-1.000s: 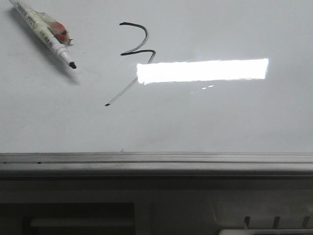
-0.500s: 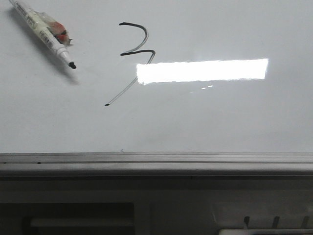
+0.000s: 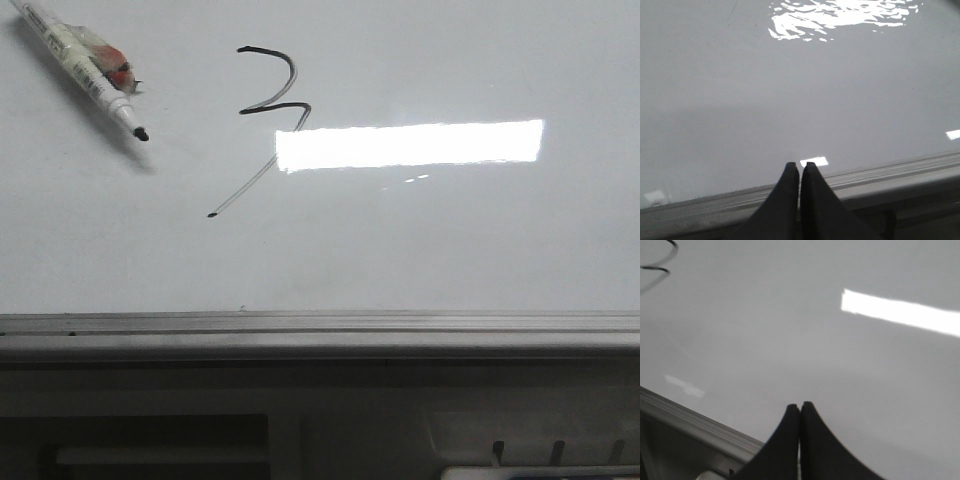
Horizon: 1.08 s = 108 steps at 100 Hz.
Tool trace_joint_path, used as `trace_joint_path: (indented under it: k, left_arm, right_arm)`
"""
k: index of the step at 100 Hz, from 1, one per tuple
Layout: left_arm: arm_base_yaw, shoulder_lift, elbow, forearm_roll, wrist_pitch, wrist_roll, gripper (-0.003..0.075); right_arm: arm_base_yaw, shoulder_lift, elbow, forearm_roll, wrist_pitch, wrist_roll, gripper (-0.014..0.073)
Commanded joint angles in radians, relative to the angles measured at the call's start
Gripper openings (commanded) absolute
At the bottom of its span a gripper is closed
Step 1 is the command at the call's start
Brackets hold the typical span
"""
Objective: Write number 3 on whiteboard
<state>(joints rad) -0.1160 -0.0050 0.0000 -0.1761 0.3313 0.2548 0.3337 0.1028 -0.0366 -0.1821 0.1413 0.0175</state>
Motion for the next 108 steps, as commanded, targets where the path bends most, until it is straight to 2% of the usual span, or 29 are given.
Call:
trace_joint_path:
  k: [1, 12, 16, 31, 41, 67, 84, 108]
  left_arm:
    - [0.002, -0.023, 0.012, -0.005, -0.072, -0.011, -0.0021]
    - [0.002, -0.023, 0.012, -0.005, -0.072, -0.011, -0.0021]
    - [0.002, -0.023, 0.012, -0.005, -0.072, -0.011, -0.0021]
    - [0.002, -0.023, 0.012, -0.005, -0.072, -0.011, -0.0021]
    - [0.002, -0.023, 0.012, -0.005, -0.072, -0.011, -0.0021]
    - [0.002, -0.023, 0.012, -0.005, -0.072, -0.011, -0.0020]
    - [0.002, -0.023, 0.012, -0.005, -0.072, -0.011, -0.0021]
    - [0.002, -0.023, 0.012, -0.006, -0.072, -0.011, -0.0021]
  right_arm:
    - [-0.054, 0.008, 0.018, -0.163, -0.085, 0.257, -0.0062]
    - [-0.129, 0.008, 0.076, -0.163, -0.101, 0.260, -0.0062]
    - [-0.151, 0.008, 0.074, -0.163, -0.041, 0.260, -0.0062]
    - [-0.197, 0.008, 0.074, -0.163, 0.013, 0.260, -0.0062]
    - [-0.199, 0.008, 0.074, -0.152, 0.121, 0.260, -0.0062]
    - [-0.199, -0.002, 0.074, -0.152, 0.117, 0.258, -0.0062]
    - [-0.202, -0.138, 0.074, -0.152, 0.127, 0.258, -0.0062]
    - [-0.202, -0.129, 0.074, -0.152, 0.109, 0.258, -0.0062]
